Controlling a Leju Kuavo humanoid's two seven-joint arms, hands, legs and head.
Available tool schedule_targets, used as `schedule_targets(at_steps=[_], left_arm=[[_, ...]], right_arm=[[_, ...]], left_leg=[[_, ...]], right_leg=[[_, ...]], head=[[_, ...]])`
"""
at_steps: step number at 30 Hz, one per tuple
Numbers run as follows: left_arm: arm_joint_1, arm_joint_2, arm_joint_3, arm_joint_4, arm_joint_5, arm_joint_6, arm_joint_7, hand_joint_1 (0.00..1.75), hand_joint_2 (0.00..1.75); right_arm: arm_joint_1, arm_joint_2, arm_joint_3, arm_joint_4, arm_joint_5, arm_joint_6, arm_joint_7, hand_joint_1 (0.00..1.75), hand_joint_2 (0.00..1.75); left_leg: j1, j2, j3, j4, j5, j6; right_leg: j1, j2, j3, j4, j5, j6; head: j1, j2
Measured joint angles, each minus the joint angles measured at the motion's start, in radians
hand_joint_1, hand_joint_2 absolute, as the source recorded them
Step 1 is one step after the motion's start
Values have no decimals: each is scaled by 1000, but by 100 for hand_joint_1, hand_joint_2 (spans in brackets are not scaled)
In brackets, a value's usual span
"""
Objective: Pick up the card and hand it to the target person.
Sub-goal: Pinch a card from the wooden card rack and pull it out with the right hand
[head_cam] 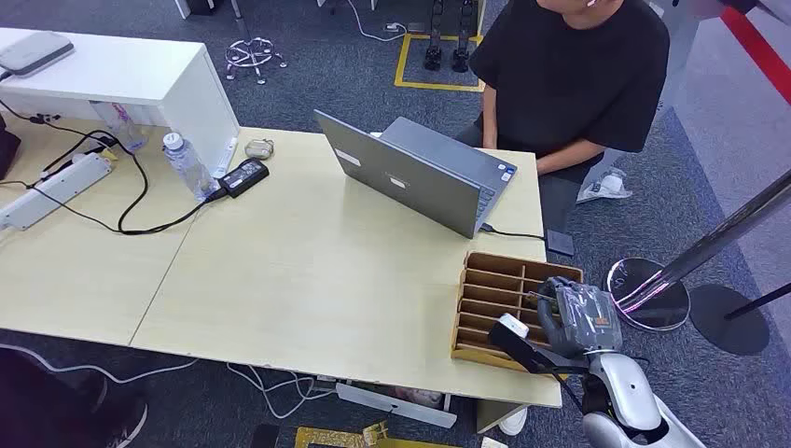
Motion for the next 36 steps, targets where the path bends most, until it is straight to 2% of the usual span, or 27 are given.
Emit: schedule_targets(at_steps=[11,22,25,27,30,36], left_arm=[[0,0,0,0,5,0,1,0,0],[0,0,0,0,14,1,-13,0,0],[1,0,0,0,14,1,-21,0,0],[1,0,0,0,14,1,-25,0,0],[0,0,0,0,13,1,-29,0,0],[0,0,0,0,-3,-2,-28,0,0]], right_arm=[[7,-24,-2,-26,34,-63,13,166,175],[32,-83,-44,-136,25,-125,17,155,175],[38,-97,-64,-167,-3,-165,-4,151,175],[40,-103,-77,-184,-22,-190,-27,142,175],[41,-106,-92,-201,-66,-233,-91,130,175],[34,-86,-107,-201,-179,-268,-220,141,175]], left_leg=[[0,0,0,0,0,0],[0,0,0,0,0,0],[0,0,0,0,0,0],[0,0,0,0,0,0],[0,0,0,0,0,0],[0,0,-1,0,0,0]], right_leg=[[0,0,0,0,0,0],[0,0,0,0,0,0],[0,0,0,0,0,0],[0,0,0,0,0,0],[0,0,0,0,0,0],[0,0,0,0,0,0]], head=[[0,0],[0,0],[0,0],[0,0],[0,0],[0,0]])
